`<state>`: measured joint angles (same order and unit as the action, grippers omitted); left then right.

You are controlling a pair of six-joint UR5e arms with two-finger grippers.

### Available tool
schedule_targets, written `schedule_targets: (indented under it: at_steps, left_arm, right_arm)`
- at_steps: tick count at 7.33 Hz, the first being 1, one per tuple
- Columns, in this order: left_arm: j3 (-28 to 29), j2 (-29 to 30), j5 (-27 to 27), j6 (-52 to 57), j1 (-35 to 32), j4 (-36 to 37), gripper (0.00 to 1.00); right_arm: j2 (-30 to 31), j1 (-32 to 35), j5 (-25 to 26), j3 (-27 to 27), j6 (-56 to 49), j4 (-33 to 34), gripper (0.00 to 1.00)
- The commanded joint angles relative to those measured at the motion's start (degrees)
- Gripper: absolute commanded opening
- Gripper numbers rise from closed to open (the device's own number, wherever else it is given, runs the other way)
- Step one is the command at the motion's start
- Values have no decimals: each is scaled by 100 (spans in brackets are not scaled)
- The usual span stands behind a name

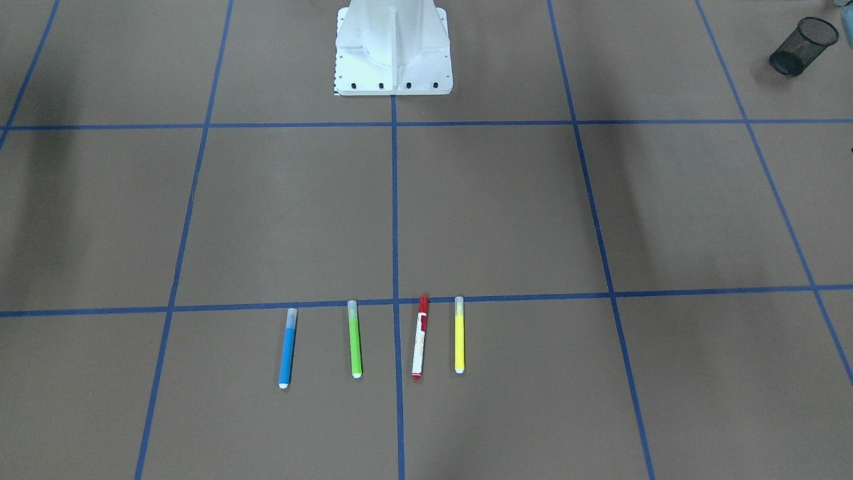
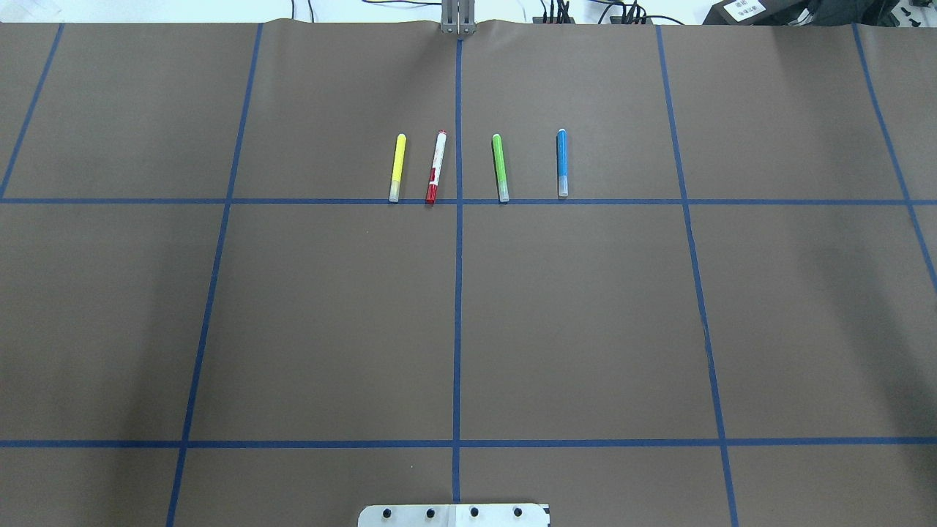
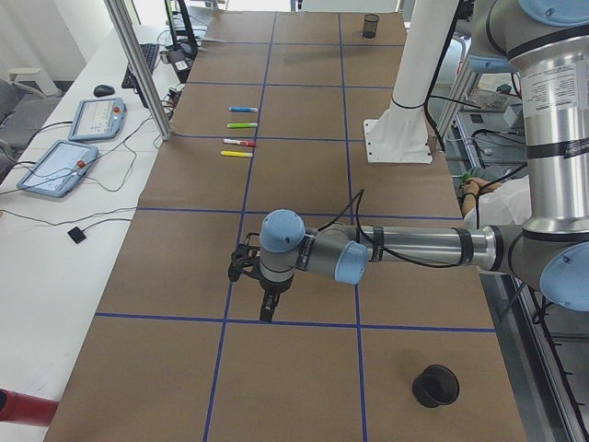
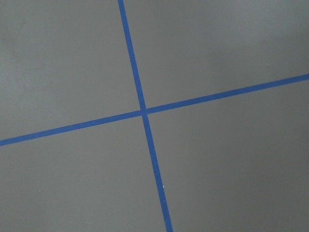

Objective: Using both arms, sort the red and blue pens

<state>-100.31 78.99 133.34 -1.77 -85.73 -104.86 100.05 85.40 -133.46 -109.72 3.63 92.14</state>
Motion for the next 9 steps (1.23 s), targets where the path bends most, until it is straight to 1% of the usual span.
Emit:
schedule_targets:
  at_steps: [1, 4, 6, 7, 9]
  left_arm:
    - [-41, -85, 96, 10, 4, -104, 100]
    - [-85, -217, 105, -7, -14, -288, 99]
    - [-182, -393, 114, 2, 4, -324, 99]
    - [-269, -411, 114, 2, -5, -325, 99]
    - [-261, -429, 114, 63, -5, -316, 100]
  right_arm:
    - [180, -32, -4, -153, -47, 50, 100]
    - [225, -58, -83, -94, -38, 32, 100]
    - [400, -67, -678, -172, -38, -55, 100]
    - [410, -67, -681, -190, -3, -134, 100]
    - [410, -111, -707, -259, 50, -152, 100]
